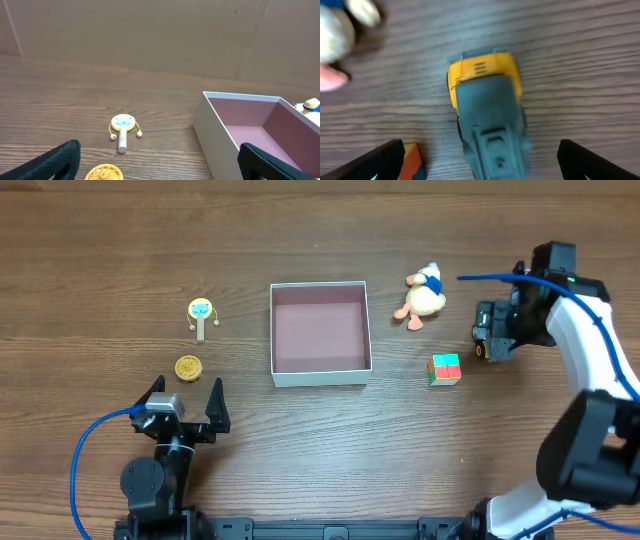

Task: Pack container
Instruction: 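Move the right gripper to the yellow-grey toy truck and grasp it, then lift the truck with the right gripper and drop it into the box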

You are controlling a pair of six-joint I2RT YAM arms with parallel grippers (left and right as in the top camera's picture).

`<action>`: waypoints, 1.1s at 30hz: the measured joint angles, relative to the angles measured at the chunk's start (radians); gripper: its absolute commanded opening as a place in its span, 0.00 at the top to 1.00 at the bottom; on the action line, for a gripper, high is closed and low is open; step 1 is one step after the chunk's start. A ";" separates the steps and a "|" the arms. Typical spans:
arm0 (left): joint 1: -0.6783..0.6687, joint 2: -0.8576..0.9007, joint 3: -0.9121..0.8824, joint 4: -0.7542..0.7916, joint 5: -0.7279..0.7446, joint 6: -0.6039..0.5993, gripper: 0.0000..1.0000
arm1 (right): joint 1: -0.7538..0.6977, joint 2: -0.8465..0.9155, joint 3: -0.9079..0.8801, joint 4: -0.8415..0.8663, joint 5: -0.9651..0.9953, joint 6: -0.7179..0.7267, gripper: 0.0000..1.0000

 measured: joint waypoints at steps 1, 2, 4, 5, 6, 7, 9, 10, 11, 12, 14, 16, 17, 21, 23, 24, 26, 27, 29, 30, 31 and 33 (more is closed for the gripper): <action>0.000 0.000 0.000 0.000 0.000 0.000 0.00 | 0.000 0.020 -0.004 0.001 -0.006 -0.016 0.00; 0.000 0.000 0.000 0.000 0.000 0.000 0.00 | 0.000 0.027 -0.006 0.001 -0.008 -0.033 0.00; 0.000 0.000 0.000 0.000 0.000 0.000 0.00 | 0.000 0.029 -0.006 0.005 -0.011 -0.072 0.00; 0.000 0.000 0.000 0.000 0.000 0.000 0.00 | 0.000 0.029 -0.006 0.016 -0.010 -0.087 0.00; 0.000 0.000 0.000 0.000 0.000 0.000 0.00 | 0.000 0.029 -0.006 0.024 -0.010 -0.097 0.00; 0.000 0.000 0.000 0.000 0.000 0.000 0.00 | 0.000 0.029 -0.006 0.030 -0.011 -0.108 0.00; 0.000 0.000 0.000 0.000 0.000 0.000 0.00 | 0.000 0.029 -0.006 0.034 -0.014 -0.139 0.00; 0.000 0.000 0.000 0.000 0.000 0.000 0.00 | 0.000 0.029 -0.006 0.037 -0.014 -0.146 0.00; 0.000 0.000 0.000 0.000 0.000 0.000 0.00 | 0.000 0.029 -0.006 0.043 -0.014 -0.151 0.00; 0.000 0.000 0.000 0.000 0.000 0.000 0.00 | 0.000 0.029 -0.006 0.053 -0.014 -0.157 0.00; 0.000 0.000 0.000 0.000 0.000 0.000 0.00 | 0.000 0.032 -0.011 0.058 -0.014 -0.165 0.00; 0.000 0.000 0.000 0.000 0.000 0.000 0.00 | 0.000 0.042 -0.015 0.058 -0.011 -0.170 0.00; 0.000 0.000 0.000 0.000 0.000 0.000 0.00 | 0.000 0.053 -0.019 0.061 -0.011 -0.173 0.00; 0.000 0.000 0.000 0.000 0.000 0.000 0.00 | 0.000 0.065 -0.035 0.078 -0.010 -0.183 0.00; 0.000 0.000 0.000 0.000 0.000 0.000 0.00 | 0.000 0.065 -0.055 0.100 -0.007 -0.185 0.00; 0.000 0.000 0.000 0.000 0.000 0.000 0.00 | 0.000 0.065 -0.066 0.108 -0.006 -0.185 0.00; 0.000 0.000 0.000 0.000 0.000 0.000 0.00 | 0.000 0.065 -0.073 0.116 -0.006 -0.188 0.00; 0.000 0.000 0.000 0.000 0.000 0.000 0.00 | 0.000 0.065 -0.075 0.126 -0.005 -0.188 0.00; 0.000 0.000 0.000 0.000 0.000 0.000 0.00 | 0.000 0.065 -0.075 0.142 -0.003 -0.188 0.00; 0.000 0.000 0.000 0.000 0.000 0.000 0.00 | 0.000 0.065 -0.076 0.148 -0.002 -0.188 0.00; 0.000 0.000 0.000 0.000 0.000 0.000 0.00 | 0.000 0.065 -0.077 0.153 -0.001 -0.188 0.00; 0.000 0.000 0.000 0.000 0.000 0.000 0.00 | 0.000 0.065 -0.077 0.158 0.005 -0.188 0.06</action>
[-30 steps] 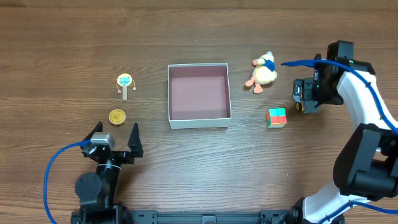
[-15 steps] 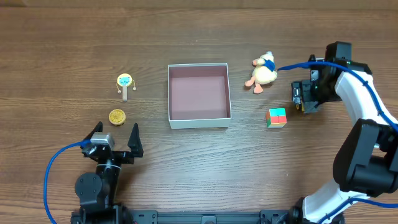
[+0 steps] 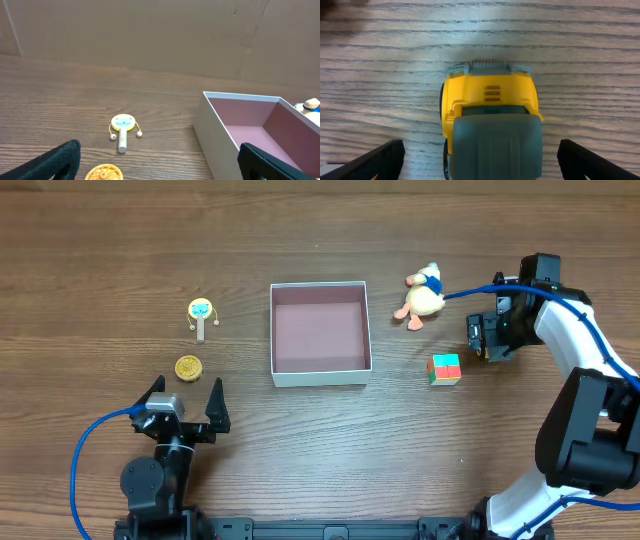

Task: Pack container
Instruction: 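Lift the truck with the right gripper and drop it into the box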

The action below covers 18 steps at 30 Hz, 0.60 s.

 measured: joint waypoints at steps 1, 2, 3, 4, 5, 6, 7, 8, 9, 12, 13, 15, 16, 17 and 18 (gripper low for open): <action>0.000 0.000 0.000 0.000 0.000 0.000 0.00 | 0.000 0.000 0.000 0.000 0.001 0.000 0.15; 0.000 0.000 0.000 0.000 0.000 0.000 0.00 | 0.000 0.000 0.000 0.000 0.001 0.000 0.23; 0.000 0.000 0.000 0.000 0.000 0.000 0.00 | 0.000 0.000 0.000 0.000 0.001 0.003 0.32; 0.000 0.000 0.000 0.000 0.000 0.000 0.00 | 0.000 0.000 0.000 0.000 0.001 0.000 0.37; 0.000 0.000 0.000 0.000 0.000 0.000 0.00 | 0.000 0.000 0.000 0.000 0.001 0.000 0.41; 0.000 0.000 0.000 0.000 0.000 0.000 0.00 | 0.000 0.000 0.000 -0.001 0.001 -0.001 0.47; 0.000 0.000 0.000 0.000 0.000 0.000 0.00 | 0.000 0.000 0.000 -0.001 0.003 -0.001 0.48; 0.000 0.000 0.000 0.000 0.000 0.000 0.00 | 0.000 0.000 0.000 -0.001 0.003 -0.002 0.51; 0.000 0.000 0.000 0.000 0.000 0.000 0.00 | 0.000 0.000 0.000 0.000 0.004 -0.001 0.56; 0.000 0.000 0.000 0.000 0.000 0.000 0.00 | 0.000 0.000 -0.001 0.001 0.005 -0.003 0.60; 0.000 0.000 0.000 0.000 0.000 0.000 0.00 | 0.000 0.000 -0.001 0.002 0.007 -0.003 0.62; 0.000 0.000 0.000 0.000 0.000 0.000 0.00 | 0.000 0.000 -0.001 0.005 0.008 -0.003 0.62; 0.000 0.000 0.000 0.000 0.000 0.000 0.00 | 0.000 0.000 -0.001 0.006 0.008 -0.004 0.62; 0.000 0.000 0.000 0.000 0.000 0.000 0.00 | 0.000 0.000 -0.001 0.006 0.008 -0.003 0.65; 0.000 0.000 0.000 0.000 0.000 0.000 0.00 | 0.000 0.000 -0.001 0.006 0.008 0.001 0.66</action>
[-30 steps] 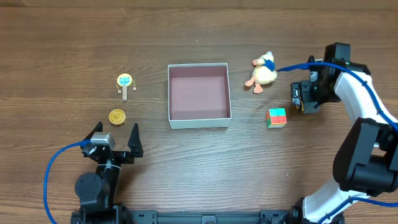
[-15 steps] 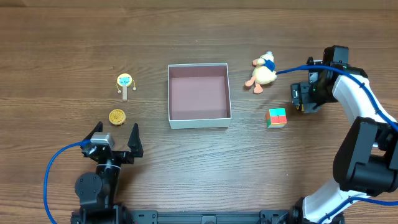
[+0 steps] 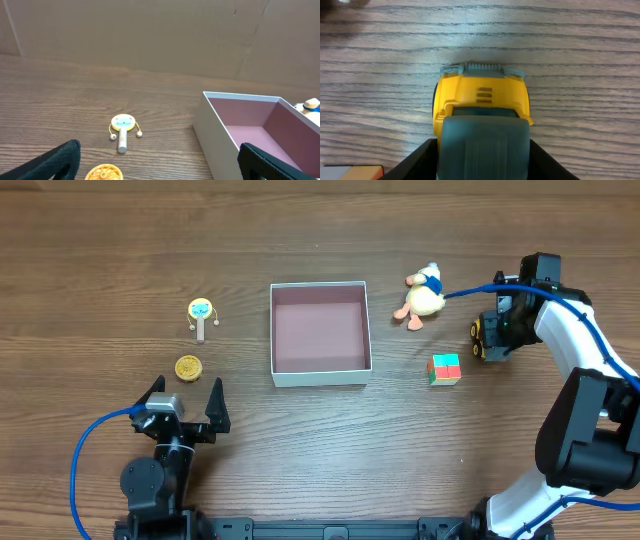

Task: Pack container
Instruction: 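Lift the truck with the right gripper and drop it into the box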

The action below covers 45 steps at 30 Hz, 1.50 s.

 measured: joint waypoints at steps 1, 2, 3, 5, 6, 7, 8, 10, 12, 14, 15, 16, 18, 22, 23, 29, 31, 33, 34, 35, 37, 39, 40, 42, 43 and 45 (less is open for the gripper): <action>0.000 0.000 0.000 0.000 0.000 0.000 0.00 | 0.001 0.000 0.001 -0.002 0.000 0.011 0.67; 0.000 0.000 0.000 0.000 0.000 0.000 0.00 | 0.002 0.000 0.006 -0.013 0.000 0.024 0.66; 0.000 0.000 0.000 0.000 0.000 0.000 0.00 | 0.008 0.001 0.020 -0.037 0.002 0.036 0.66; 0.000 0.000 0.000 0.000 0.000 0.000 0.00 | 0.035 0.007 0.093 -0.102 0.003 0.054 0.66; 0.000 0.000 0.000 0.000 0.000 0.000 0.00 | 0.055 0.011 0.145 -0.151 0.005 0.060 0.66; 0.000 0.000 0.000 0.000 0.000 0.000 0.00 | 0.068 0.011 0.179 -0.179 0.005 0.067 0.66; 0.000 0.000 0.000 0.000 0.000 0.000 0.00 | 0.098 0.012 0.249 -0.224 0.006 0.081 0.66; 0.000 0.000 0.000 0.000 0.000 0.000 0.00 | 0.151 0.012 0.361 -0.286 0.006 0.107 0.65; 0.000 0.000 0.000 0.000 0.000 0.000 0.00 | 0.241 0.012 0.488 -0.362 0.006 0.141 0.60; 0.000 0.000 0.000 0.000 0.000 0.000 0.00 | 0.329 0.013 0.555 -0.447 0.008 0.182 0.60; 0.000 0.000 0.000 0.000 0.000 0.000 0.00 | 0.379 0.013 0.578 -0.477 0.010 0.214 0.60; 0.000 0.000 0.000 0.000 0.000 0.000 0.00 | 0.423 0.013 0.588 -0.489 0.009 0.247 0.60; 0.000 0.000 0.000 0.000 0.000 0.000 0.00 | 0.510 0.013 0.594 -0.511 0.004 0.337 0.60; 0.000 0.000 0.000 0.000 0.000 0.000 0.00 | 0.681 0.013 0.594 -0.494 0.003 0.459 0.60; 0.000 0.000 0.000 0.000 0.000 0.000 0.00 | 0.704 0.013 0.594 -0.479 0.003 0.482 0.60; 0.000 0.000 0.000 0.000 0.000 0.000 0.00 | 0.793 0.029 0.579 -0.384 0.021 0.634 0.56; 0.000 0.000 0.000 0.000 0.000 0.000 0.00 | 0.793 0.077 0.579 -0.380 0.033 0.657 0.56; 0.000 0.000 0.000 0.000 0.000 0.000 0.00 | 0.793 0.149 0.577 -0.374 0.037 0.668 0.55; 0.000 0.000 0.000 0.000 0.000 0.000 0.00 | 0.793 0.184 0.572 -0.369 0.037 0.673 0.55; 0.000 0.000 0.000 0.000 0.000 0.000 0.00 | 0.793 0.211 0.569 -0.363 0.037 0.674 0.55; 0.000 0.000 0.000 0.000 0.000 0.000 0.00 | 0.792 0.236 0.566 -0.355 0.055 0.676 0.55; 0.000 0.000 0.000 0.000 0.000 0.000 0.00 | 0.789 0.236 0.566 -0.353 0.069 0.676 0.47; 0.000 0.000 0.000 0.000 0.000 0.000 0.00 | 0.784 0.236 0.566 -0.354 0.073 0.676 0.46; 0.000 0.000 0.000 0.000 0.000 0.000 0.00 | 0.772 0.236 0.566 -0.353 0.080 0.677 0.43; 0.000 0.000 0.000 0.000 0.000 0.000 0.00 | 0.766 0.236 0.566 -0.353 0.083 0.677 0.38; 0.000 0.000 0.000 0.000 0.000 0.000 0.00 | 0.759 0.236 0.566 -0.352 0.087 0.678 0.36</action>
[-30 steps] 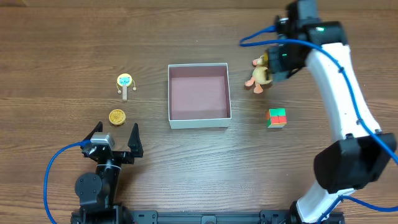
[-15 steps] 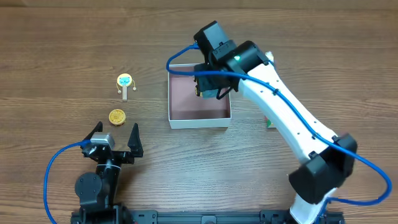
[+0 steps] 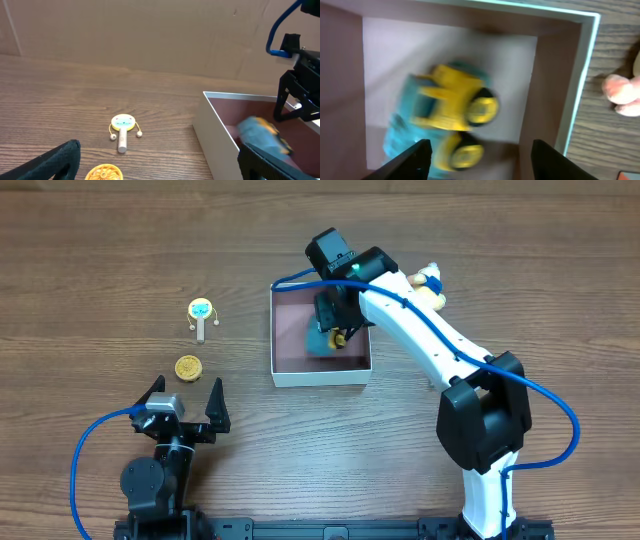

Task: Pack container
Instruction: 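Lift the truck with the right gripper and drop it into the box, then grasp the plush duck with the right gripper and place it in the box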

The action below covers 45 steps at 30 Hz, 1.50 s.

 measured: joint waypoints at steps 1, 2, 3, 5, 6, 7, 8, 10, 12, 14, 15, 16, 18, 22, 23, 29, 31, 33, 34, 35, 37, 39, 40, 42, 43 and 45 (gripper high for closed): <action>0.000 0.000 0.000 0.000 0.000 0.000 0.00 | -0.001 0.000 0.000 0.000 0.002 0.000 0.35; 0.000 0.000 0.000 0.000 0.000 0.000 0.00 | -0.001 0.000 0.000 0.002 0.002 0.001 0.32; 0.000 0.000 0.000 0.000 0.000 0.000 0.00 | -0.001 0.000 0.000 0.007 0.002 0.002 0.28; 0.000 0.000 0.000 0.000 0.000 0.000 0.00 | -0.001 0.000 0.003 0.002 0.008 -0.001 0.20; 0.000 0.000 0.000 0.000 0.000 0.000 0.00 | -0.001 0.000 0.017 -0.018 0.010 -0.003 0.10; 0.000 0.000 0.000 0.000 0.000 0.000 0.00 | -0.003 0.002 0.062 -0.052 0.011 -0.006 0.00; 0.000 0.000 0.000 0.000 0.000 0.000 0.00 | -0.006 0.005 0.135 -0.093 0.013 -0.019 0.00; 0.000 0.000 0.000 0.000 0.000 0.000 0.00 | -0.024 0.009 0.299 -0.193 0.012 -0.058 0.00; 0.000 0.000 0.000 0.000 0.000 0.000 0.00 | -0.087 0.002 0.495 -0.308 0.055 -0.103 0.00; 0.000 0.000 0.000 0.000 0.000 0.000 0.00 | -0.169 -0.003 0.565 -0.387 0.080 -0.121 0.00; 0.000 0.000 0.000 0.000 0.000 0.000 0.00 | -0.224 -0.004 0.566 -0.434 0.077 -0.126 0.00; 0.000 0.000 0.000 0.000 0.000 0.000 0.00 | -0.266 -0.004 0.562 -0.443 0.070 -0.129 0.00; 0.000 0.000 0.000 0.000 0.000 0.000 0.00 | -0.344 -0.004 0.519 -0.413 0.050 -0.130 0.00; 0.000 0.000 0.000 0.000 0.000 0.000 0.00 | -0.435 -0.003 0.367 -0.260 -0.024 -0.026 0.00; 0.000 0.000 0.000 0.000 0.000 0.000 0.00 | -0.449 -0.003 0.334 -0.228 -0.049 -0.015 0.00; 0.000 -0.001 0.000 0.000 0.000 0.000 0.00 | -0.458 0.015 0.092 -0.076 -0.145 0.017 0.00; 0.000 -0.001 0.000 0.000 0.000 0.000 0.00 | -0.455 0.058 0.086 -0.069 -0.154 0.016 0.00; 0.000 -0.001 0.000 0.000 0.000 0.000 0.00 | -0.455 0.120 0.082 -0.055 -0.155 0.011 0.00; 0.000 -0.001 0.000 0.000 0.000 0.000 0.00 | -0.455 0.142 0.082 -0.046 -0.155 0.008 0.00; 0.000 -0.001 0.000 0.000 0.000 0.000 0.00 | -0.455 0.166 0.079 -0.035 -0.155 0.005 0.00; 0.000 -0.001 0.000 0.000 0.000 0.000 0.00 | -0.455 0.187 0.075 0.000 -0.155 0.002 0.18; 0.000 -0.001 0.000 0.000 0.000 0.000 0.00 | -0.455 0.188 0.073 0.034 -0.155 0.002 0.50; 0.000 -0.001 0.000 0.000 0.000 0.000 0.00 | -0.455 0.188 0.073 0.050 -0.156 -0.003 0.61; 0.000 -0.001 0.000 0.000 0.000 0.000 0.00 | -0.455 0.188 0.073 0.066 -0.158 -0.001 0.78; 0.000 -0.001 0.000 0.000 0.000 0.000 0.00 | -0.455 0.188 0.073 0.068 -0.158 -0.003 0.85; 0.000 -0.001 0.000 0.000 0.000 0.000 0.00 | -0.455 0.188 0.074 0.058 -0.158 -0.003 0.93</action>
